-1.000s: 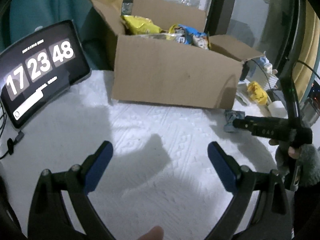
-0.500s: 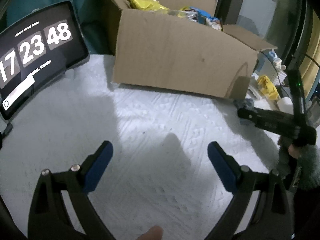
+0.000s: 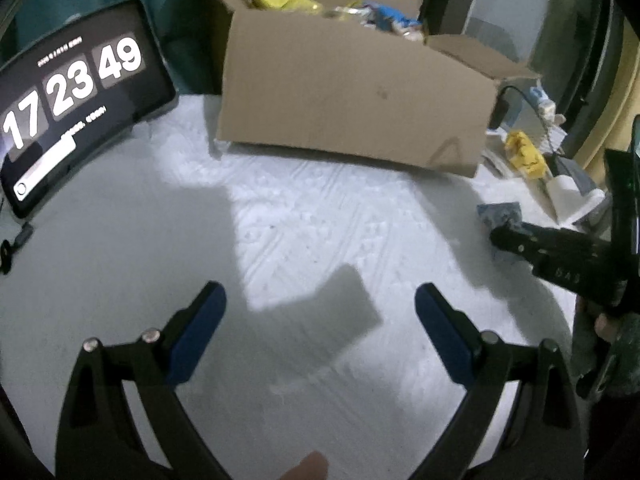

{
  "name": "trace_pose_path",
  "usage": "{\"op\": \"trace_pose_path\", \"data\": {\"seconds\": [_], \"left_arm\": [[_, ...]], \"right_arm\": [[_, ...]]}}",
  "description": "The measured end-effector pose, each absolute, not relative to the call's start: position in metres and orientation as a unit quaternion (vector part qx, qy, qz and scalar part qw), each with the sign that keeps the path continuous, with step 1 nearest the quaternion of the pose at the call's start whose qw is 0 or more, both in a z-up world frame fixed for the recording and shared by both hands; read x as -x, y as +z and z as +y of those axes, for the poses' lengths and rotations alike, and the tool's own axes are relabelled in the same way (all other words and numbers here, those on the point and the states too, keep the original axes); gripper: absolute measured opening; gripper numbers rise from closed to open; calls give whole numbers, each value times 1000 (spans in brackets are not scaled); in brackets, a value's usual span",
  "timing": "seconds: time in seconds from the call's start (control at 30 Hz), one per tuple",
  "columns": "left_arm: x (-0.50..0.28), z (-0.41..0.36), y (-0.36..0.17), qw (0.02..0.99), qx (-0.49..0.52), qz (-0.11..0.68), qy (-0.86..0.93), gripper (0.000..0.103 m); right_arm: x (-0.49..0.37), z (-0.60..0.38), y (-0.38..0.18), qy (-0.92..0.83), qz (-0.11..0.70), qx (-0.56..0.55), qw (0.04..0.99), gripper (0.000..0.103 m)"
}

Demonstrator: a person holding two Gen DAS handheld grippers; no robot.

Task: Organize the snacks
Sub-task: 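Carry the packet into the box and open the right tool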

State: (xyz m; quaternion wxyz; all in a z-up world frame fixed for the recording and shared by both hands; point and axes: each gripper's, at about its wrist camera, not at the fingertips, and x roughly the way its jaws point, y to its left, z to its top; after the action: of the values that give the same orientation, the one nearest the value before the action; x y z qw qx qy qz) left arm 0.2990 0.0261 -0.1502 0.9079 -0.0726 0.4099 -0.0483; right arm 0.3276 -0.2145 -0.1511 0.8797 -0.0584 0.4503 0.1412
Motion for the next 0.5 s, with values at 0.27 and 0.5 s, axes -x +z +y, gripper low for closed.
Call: {"op": "trace_pose_path", "data": {"seconds": [0.27,0.5], "left_arm": [[-269,13,-123,922,53,380,-53,96],[-256,5,-80,939,37,335,-64,96]], "right_arm": [[-295,-214,-131,160,432,59,885,46],[-272,-212,-95,171,396,57,900,46]]}}
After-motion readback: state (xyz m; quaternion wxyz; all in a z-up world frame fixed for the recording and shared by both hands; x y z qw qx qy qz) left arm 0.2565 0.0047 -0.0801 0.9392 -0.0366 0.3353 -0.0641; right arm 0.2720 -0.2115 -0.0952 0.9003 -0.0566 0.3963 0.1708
